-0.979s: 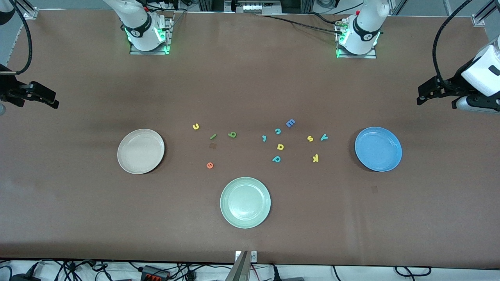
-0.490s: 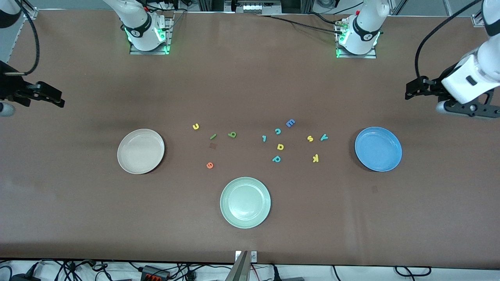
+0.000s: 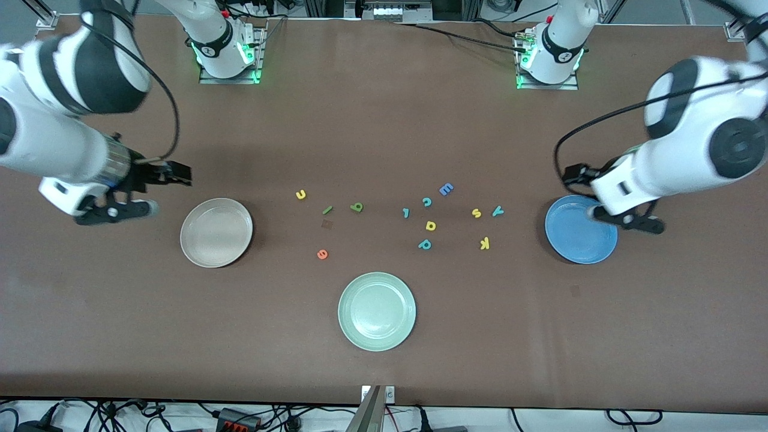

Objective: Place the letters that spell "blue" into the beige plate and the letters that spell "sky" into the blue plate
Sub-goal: 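Grasp the yellow K with the left gripper while the right gripper reaches the green l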

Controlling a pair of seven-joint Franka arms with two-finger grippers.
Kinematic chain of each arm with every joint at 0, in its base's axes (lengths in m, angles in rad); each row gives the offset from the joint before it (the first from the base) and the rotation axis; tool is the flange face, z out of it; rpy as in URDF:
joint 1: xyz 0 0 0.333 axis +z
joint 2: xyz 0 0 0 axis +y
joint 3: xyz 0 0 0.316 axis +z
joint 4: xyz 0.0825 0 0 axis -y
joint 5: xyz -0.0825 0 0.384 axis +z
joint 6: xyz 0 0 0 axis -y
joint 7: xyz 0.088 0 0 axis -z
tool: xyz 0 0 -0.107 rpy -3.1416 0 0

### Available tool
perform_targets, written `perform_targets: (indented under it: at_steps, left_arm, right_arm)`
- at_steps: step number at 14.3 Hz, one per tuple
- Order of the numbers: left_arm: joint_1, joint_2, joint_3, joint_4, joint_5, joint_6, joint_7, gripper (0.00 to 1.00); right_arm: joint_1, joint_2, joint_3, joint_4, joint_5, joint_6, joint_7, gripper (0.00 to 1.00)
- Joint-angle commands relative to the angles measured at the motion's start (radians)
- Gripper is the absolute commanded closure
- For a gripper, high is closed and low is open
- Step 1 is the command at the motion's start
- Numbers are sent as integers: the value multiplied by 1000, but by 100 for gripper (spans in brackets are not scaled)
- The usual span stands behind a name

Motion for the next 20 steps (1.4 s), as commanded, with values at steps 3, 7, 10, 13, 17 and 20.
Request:
perform_targets:
  at_steps: [3, 7, 10, 13, 17, 20]
  left_arm:
    - [-91, 158, 6, -5, 0, 246, -201, 0]
    - [-108, 267, 5, -39, 0, 450, -274, 0]
    - [-156, 308, 8, -87, 1, 545, -278, 0]
    - [-165, 316, 6, -160, 1, 677, -286, 0]
    - [-184, 361, 8, -163, 1, 724, -286, 4]
    - [-184, 385, 6, -161, 30, 768, -284, 14]
  right_arm:
    - [130, 88, -7, -73, 13, 181, 48, 0]
    - [243, 136, -6, -142, 16, 315, 386, 0]
    - [320, 188, -6, -142, 16, 353, 642, 0]
    - [384, 246, -6, -142, 17, 434, 915, 0]
    - [403, 320, -6, -142, 49, 574, 1086, 0]
    - [401, 347, -6, -144, 89, 628, 1167, 0]
